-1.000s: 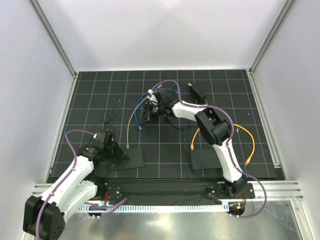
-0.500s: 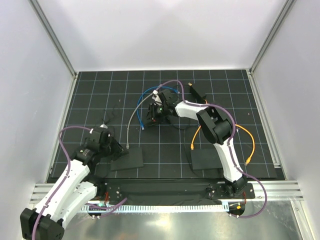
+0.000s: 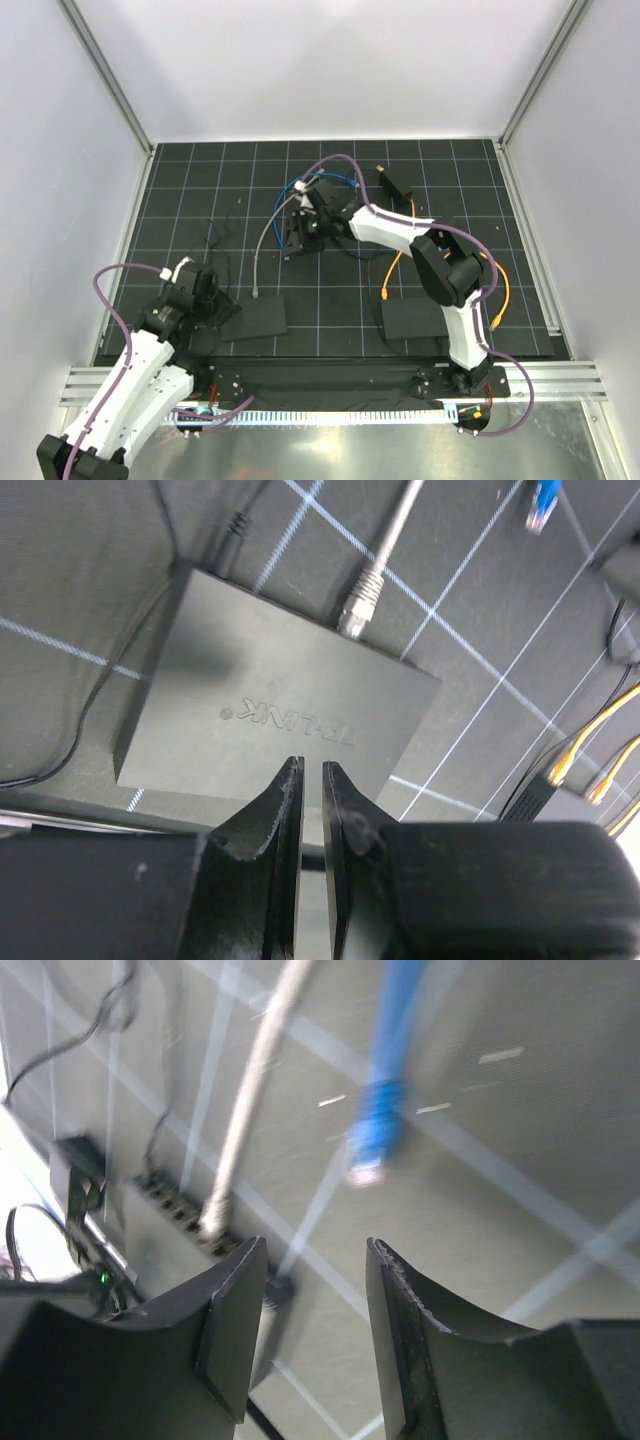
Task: Pull the plug from the switch port
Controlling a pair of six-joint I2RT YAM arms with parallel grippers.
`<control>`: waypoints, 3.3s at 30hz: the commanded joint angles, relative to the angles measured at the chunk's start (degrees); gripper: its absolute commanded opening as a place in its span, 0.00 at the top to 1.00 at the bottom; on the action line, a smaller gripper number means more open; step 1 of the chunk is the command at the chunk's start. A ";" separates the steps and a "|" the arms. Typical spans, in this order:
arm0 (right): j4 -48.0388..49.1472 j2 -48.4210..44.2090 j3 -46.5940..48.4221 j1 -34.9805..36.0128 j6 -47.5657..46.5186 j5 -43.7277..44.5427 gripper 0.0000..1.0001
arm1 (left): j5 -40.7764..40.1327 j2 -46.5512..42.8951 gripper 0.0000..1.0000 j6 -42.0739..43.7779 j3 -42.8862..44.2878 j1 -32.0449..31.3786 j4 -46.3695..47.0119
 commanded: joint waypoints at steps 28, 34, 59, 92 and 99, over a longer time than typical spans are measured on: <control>11.34 5.80 -1.24 14.07 6.82 -4.02 0.53 | 0.37 2.69 0.92 -3.95 -6.85 -0.16 3.83; 23.90 6.15 -7.22 11.17 15.86 -9.73 0.53 | 0.90 2.95 0.94 -4.12 -8.08 -0.16 4.45; 24.53 12.13 -4.24 10.55 16.32 -15.45 0.65 | 1.87 4.01 0.98 -3.86 -8.00 -0.16 5.42; 40.87 16.00 -8.19 8.44 31.25 -11.94 0.99 | 5.30 3.66 1.00 -5.70 -11.42 -0.07 5.94; 36.42 12.40 -10.65 8.44 30.48 -3.33 0.99 | 4.86 4.36 1.00 -5.44 -11.69 -0.16 5.94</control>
